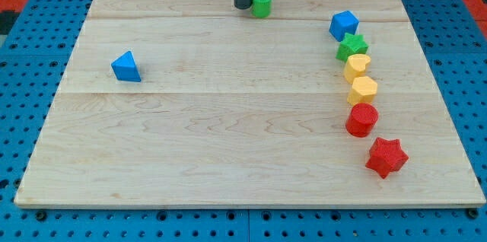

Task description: Push green circle into the blue cube

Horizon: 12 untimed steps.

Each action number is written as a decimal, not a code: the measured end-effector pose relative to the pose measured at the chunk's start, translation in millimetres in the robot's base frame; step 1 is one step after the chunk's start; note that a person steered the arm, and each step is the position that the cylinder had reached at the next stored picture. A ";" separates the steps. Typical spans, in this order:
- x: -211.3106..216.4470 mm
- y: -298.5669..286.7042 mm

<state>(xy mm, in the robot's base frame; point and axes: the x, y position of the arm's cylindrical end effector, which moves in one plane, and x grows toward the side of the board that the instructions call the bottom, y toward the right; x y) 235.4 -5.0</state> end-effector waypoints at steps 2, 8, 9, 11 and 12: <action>-3.0 83.6; -34.5 142.1; -36.0 149.9; -32.3 162.4; -25.4 182.0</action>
<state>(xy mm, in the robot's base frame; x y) 210.0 177.0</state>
